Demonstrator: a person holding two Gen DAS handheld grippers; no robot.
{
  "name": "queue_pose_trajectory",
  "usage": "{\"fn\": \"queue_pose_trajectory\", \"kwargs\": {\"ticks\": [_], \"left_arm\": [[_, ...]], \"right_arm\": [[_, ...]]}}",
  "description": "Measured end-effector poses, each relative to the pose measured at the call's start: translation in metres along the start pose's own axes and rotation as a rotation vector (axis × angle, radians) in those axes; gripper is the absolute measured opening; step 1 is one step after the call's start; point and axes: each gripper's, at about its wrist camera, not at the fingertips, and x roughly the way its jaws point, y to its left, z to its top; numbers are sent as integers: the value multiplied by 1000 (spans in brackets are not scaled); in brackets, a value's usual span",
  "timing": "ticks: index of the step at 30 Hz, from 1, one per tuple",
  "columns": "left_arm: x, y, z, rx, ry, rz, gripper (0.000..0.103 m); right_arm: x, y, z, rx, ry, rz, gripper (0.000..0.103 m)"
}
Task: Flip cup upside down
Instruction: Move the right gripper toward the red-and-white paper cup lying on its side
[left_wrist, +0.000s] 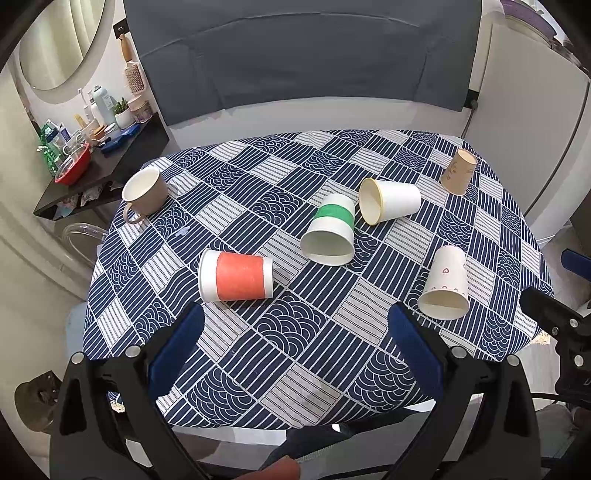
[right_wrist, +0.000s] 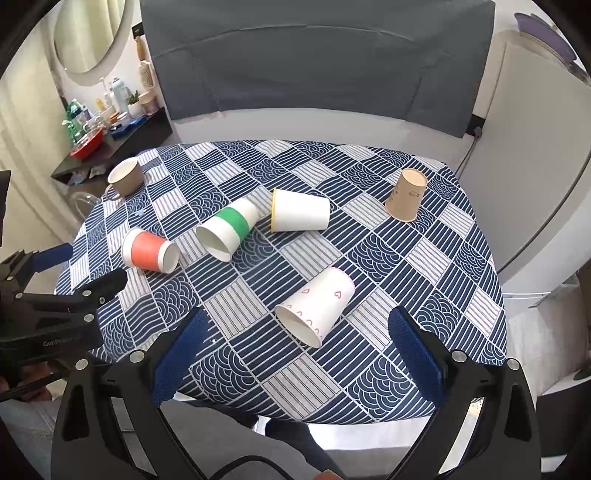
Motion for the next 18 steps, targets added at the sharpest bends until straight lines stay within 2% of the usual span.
{"fn": "queue_pose_trajectory", "kwargs": {"ticks": [18], "left_arm": [[10,9,4,-28,25,-8,97]], "right_arm": [[14,5,9,-21,24,18,94]]}}
